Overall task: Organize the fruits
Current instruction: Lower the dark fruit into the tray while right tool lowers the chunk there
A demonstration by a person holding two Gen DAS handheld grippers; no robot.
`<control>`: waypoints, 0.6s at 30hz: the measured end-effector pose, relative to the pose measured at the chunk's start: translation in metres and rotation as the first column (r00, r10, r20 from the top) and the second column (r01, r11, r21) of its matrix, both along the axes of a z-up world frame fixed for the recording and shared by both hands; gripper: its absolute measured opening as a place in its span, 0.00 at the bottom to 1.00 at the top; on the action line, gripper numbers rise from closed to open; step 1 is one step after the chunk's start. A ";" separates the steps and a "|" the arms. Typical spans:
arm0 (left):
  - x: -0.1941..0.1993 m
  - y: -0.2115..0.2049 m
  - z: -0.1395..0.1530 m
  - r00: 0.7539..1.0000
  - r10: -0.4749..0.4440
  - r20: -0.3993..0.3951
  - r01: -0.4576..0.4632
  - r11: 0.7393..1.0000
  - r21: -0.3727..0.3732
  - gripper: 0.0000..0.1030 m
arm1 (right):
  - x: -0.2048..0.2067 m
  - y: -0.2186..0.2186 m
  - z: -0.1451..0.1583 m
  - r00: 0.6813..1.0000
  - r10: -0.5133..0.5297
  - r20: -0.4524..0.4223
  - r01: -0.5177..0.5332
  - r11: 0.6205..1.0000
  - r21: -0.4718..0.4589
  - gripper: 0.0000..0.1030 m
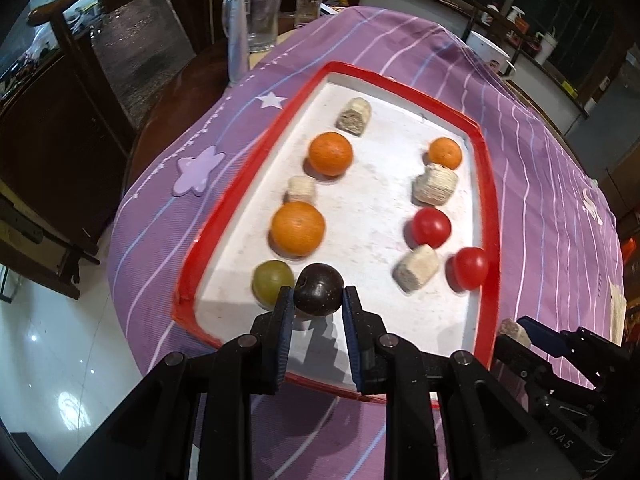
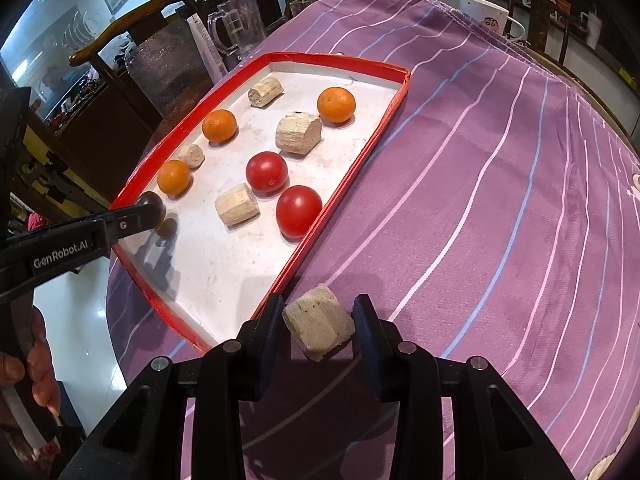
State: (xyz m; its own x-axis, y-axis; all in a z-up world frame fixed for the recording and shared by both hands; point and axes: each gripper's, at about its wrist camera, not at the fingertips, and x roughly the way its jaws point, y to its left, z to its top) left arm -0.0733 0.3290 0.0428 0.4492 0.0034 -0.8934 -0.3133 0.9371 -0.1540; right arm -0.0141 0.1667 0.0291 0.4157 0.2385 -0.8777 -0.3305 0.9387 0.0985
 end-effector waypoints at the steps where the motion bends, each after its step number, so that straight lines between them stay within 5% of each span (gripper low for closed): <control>1: 0.000 0.002 0.000 1.000 0.005 0.001 -0.005 1.000 0.000 0.22 | 0.001 0.001 0.000 1.000 -0.002 0.002 0.002 1.000 -0.001 0.39; 18: 0.001 -0.006 0.002 1.000 0.024 0.014 -0.025 1.000 0.016 0.22 | -0.001 0.007 0.025 0.994 0.073 0.086 -0.075 0.997 0.020 0.39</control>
